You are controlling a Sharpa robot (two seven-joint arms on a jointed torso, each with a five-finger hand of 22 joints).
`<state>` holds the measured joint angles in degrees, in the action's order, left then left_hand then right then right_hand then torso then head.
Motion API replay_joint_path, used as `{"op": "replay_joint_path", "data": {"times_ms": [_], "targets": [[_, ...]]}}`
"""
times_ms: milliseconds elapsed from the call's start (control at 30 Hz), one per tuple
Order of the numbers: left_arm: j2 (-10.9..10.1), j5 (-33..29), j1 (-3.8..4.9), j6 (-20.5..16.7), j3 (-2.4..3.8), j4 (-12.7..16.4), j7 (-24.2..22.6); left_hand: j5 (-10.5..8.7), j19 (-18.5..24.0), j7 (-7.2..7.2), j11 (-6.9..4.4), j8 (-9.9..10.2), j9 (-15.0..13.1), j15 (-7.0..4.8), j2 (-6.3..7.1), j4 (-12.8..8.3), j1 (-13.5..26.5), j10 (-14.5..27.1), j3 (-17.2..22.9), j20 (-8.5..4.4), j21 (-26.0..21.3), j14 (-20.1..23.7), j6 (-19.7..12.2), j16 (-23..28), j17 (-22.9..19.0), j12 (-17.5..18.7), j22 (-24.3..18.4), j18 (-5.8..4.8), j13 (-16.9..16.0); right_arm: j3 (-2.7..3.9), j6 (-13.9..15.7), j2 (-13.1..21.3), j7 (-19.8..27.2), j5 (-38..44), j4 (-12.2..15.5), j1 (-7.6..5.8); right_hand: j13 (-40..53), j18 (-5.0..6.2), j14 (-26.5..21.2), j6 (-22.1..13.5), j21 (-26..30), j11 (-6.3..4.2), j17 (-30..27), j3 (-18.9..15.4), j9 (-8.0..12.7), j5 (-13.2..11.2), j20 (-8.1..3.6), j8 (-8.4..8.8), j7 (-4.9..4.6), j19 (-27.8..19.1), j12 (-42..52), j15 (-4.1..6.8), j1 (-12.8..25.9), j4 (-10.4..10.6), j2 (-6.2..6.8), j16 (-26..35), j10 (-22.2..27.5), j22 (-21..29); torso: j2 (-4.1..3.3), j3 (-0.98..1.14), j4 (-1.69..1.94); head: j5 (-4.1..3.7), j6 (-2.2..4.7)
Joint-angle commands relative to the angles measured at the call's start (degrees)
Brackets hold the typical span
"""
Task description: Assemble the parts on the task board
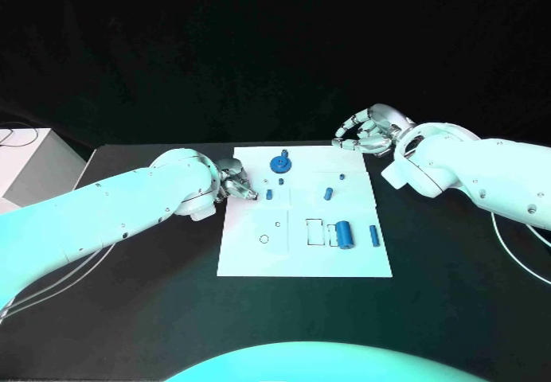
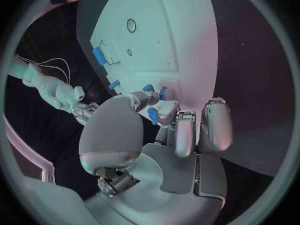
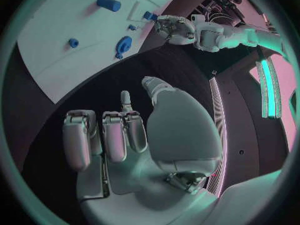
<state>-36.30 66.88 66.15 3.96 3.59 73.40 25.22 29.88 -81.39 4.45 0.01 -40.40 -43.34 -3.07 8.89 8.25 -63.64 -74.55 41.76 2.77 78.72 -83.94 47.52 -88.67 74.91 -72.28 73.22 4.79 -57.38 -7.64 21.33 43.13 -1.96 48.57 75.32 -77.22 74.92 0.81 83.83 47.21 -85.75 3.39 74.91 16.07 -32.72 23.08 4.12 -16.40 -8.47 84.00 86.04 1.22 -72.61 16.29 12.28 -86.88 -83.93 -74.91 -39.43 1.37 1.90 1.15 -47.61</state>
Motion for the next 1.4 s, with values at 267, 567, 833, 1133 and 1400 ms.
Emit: {"op": "replay_joint_path", "data": {"times_ms": [267, 567, 833, 1133, 1400], "targets": [[-0.08, 0.36, -0.07, 1.97, -0.04, 0.29, -0.67, -0.01, -0.32, -0.03, -0.13, -0.21, 0.06, -0.46, -0.91, -8.84, -0.2, -0.36, 8.64, -0.05, 0.11, -5.52, 0.34, -0.37, 13.24, -0.06, -0.05, -0.75, -0.02, 0.05, -0.43, 0.1, 0.04, 0.08, 0.06, 0.01, 11.82, 0.06, 5.18, -0.3, -0.1, 0.26, 11.02, -0.31, 0.01, 0.22, 0.42, -0.27, -0.02, 5.2, 0.26, -0.31, 0.68, -0.03, 0.06, -0.25, -2.32, -13.05, -0.04, -0.06, -0.02, -0.05, -0.12], [-0.03, 0.35, -0.07, 1.08, 0.03, 0.46, -1.05, -0.04, -0.31, -0.06, -0.15, -0.19, 0.1, -0.48, -0.97, -9.03, -0.31, -0.38, 8.86, -0.07, 0.1, -5.5, 0.39, -0.34, 13.19, -0.05, -0.07, -0.74, -0.05, 0.05, -0.43, 0.1, 0.04, 0.1, 0.06, 0.01, 11.82, 0.06, 5.18, -0.3, -0.1, 0.26, 11.02, -0.31, 0.01, 0.22, 0.42, -0.27, -0.02, 5.2, 0.26, -0.31, 0.68, -0.03, 0.06, -0.25, -2.32, -13.05, -0.04, -0.05, -0.08, -0.16, -0.3], [0.01, 0.35, -0.06, 1.47, 0.05, 0.12, -1.5, -0.06, -0.31, -0.08, -0.17, -0.14, 0.14, -0.49, -1.08, -9.18, -0.39, -0.38, 9.13, -0.09, 0.12, -5.53, 0.43, -0.39, 13.29, -0.02, -0.04, -0.75, -0.06, 0.05, -0.45, 0.1, 0.02, 0.11, 0.05, 0.01, 11.82, 0.06, 5.18, -0.3, -0.1, 0.26, 11.02, -0.31, 0.01, 0.22, 0.42, -0.27, -0.02, 5.2, 0.26, -0.31, 0.68, -0.03, 0.06, -0.25, -2.32, -13.05, -0.02, 0.0, 0.0, -0.35, -0.44], [0.53, 0.58, 0.16, 4.99, 0.06, -1.97, -3.66, -0.12, -0.21, -0.17, -0.2, 0.02, 0.25, -0.49, -1.13, -9.42, -0.49, -0.24, 9.46, -0.1, 0.02, -5.58, 0.45, -0.47, 13.44, 0.14, -0.18, -0.71, 0.12, 0.05, -0.53, 0.06, -0.02, 0.13, -0.01, 0.01, 11.82, 0.06, 5.18, -0.3, -0.1, 0.26, 11.02, -0.31, 0.01, 0.22, 0.42, -0.27, -0.02, 5.2, 0.26, -0.31, 0.68, -0.03, 0.06, -0.25, -2.32, -13.05, 0.0, 0.1, -0.1, -0.38, -0.52], [1.04, -0.32, 0.71, 9.69, 0.22, -4.18, -5.78, -0.32, 0.01, -0.23, -0.22, 0.2, 0.32, -0.49, -1.22, -9.45, -0.48, -0.05, 9.61, -0.1, -0.23, -5.64, 0.48, -0.58, 13.66, 0.34, -0.55, -0.63, 0.4, 0.05, -0.6, 0.08, -0.06, 0.16, -0.04, 0.01, 11.82, 0.06, 5.18, -0.3, -0.1, 0.26, 11.02, -0.31, 0.01, 0.22, 0.42, -0.27, -0.02, 5.2, 0.26, -0.31, 0.68, -0.03, 0.06, -0.25, -2.32, -13.05, -0.04, 0.06, -0.07, -0.56, -0.59]]}}
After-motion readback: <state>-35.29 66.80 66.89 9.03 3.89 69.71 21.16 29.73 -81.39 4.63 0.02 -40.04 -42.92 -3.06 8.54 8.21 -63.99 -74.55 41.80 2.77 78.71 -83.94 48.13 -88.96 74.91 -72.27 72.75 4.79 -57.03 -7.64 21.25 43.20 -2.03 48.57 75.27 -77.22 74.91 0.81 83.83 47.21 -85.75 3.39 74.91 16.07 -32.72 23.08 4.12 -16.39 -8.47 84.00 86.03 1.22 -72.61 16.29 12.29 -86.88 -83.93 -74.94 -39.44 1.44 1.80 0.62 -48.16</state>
